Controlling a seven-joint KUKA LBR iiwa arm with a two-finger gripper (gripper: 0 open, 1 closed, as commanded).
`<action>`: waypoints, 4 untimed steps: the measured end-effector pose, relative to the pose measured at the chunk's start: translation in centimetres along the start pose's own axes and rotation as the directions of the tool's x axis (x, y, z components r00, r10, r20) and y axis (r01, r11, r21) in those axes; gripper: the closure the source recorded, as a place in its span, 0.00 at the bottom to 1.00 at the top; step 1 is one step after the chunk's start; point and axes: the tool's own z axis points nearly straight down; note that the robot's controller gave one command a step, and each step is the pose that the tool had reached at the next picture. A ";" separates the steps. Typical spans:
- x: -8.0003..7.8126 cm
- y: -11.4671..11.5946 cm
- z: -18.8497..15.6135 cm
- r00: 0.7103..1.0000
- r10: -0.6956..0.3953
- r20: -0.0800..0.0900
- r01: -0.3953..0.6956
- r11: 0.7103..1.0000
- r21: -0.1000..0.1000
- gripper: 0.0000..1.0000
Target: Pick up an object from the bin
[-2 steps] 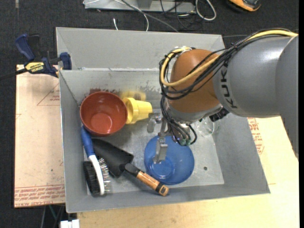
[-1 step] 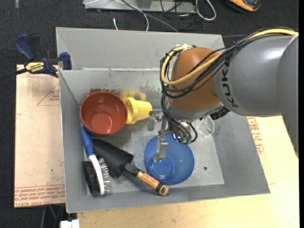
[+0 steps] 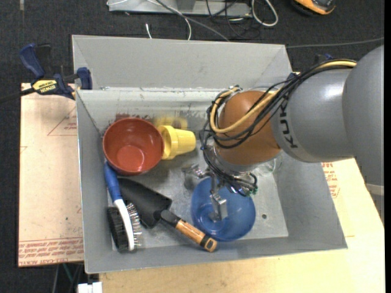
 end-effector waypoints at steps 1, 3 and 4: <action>-0.9 -0.1 0.0 0.970 -0.243 0.003 0.243 0.970 0.002 0.00; 1.3 -1.3 0.0 0.786 -0.618 0.006 0.618 0.786 0.004 0.00; 2.0 -0.5 -0.3 0.896 -0.445 0.007 0.445 0.896 0.003 1.00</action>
Offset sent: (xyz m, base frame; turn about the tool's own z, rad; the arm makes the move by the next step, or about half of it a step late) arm 0.0000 0.0003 0.0001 -0.0127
